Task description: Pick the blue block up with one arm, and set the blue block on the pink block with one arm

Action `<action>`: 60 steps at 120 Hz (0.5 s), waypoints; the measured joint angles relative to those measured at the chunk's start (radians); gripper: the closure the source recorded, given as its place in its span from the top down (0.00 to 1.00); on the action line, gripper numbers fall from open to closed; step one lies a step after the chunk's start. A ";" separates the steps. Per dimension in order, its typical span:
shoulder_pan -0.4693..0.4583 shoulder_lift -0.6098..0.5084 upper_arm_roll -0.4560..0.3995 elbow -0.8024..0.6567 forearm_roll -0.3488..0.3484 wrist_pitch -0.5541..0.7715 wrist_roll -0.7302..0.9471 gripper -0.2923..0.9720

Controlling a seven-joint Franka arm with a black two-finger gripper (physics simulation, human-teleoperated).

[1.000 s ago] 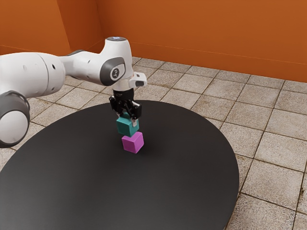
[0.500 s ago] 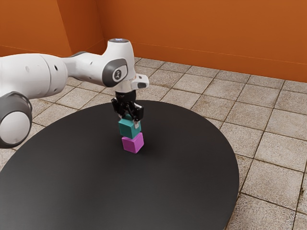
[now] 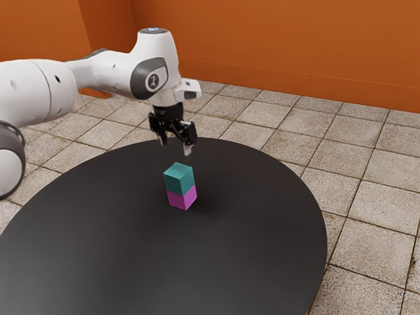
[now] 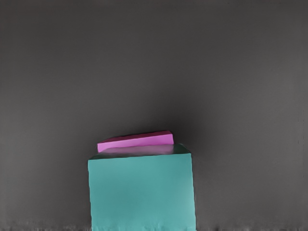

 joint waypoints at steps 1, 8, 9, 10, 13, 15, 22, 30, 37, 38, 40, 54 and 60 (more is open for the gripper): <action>0.000 -0.003 -0.001 0.000 0.000 -0.002 0.000 0.74; 0.000 -0.017 -0.005 -0.001 0.001 -0.013 0.000 0.74; 0.000 -0.018 -0.005 -0.001 0.001 -0.014 0.000 0.74; -0.001 -0.019 -0.006 0.000 0.001 -0.015 0.000 0.75; -0.001 -0.021 -0.007 0.000 0.001 -0.019 0.000 0.75; -0.001 -0.023 -0.008 0.000 0.001 -0.021 0.000 0.75; 0.000 -0.029 -0.011 0.000 0.001 -0.028 0.001 0.75; 0.000 -0.033 -0.012 0.000 0.001 -0.033 0.002 0.76; 0.000 -0.036 -0.012 0.000 0.001 -0.036 0.003 0.76; 0.000 -0.036 -0.012 0.000 0.001 -0.036 0.003 0.76; 0.000 -0.037 -0.012 0.000 0.001 -0.037 0.003 0.76; 0.000 -0.038 -0.012 0.000 0.001 -0.040 0.005 0.76; 0.000 -0.037 -0.012 0.000 0.001 -0.041 0.006 0.77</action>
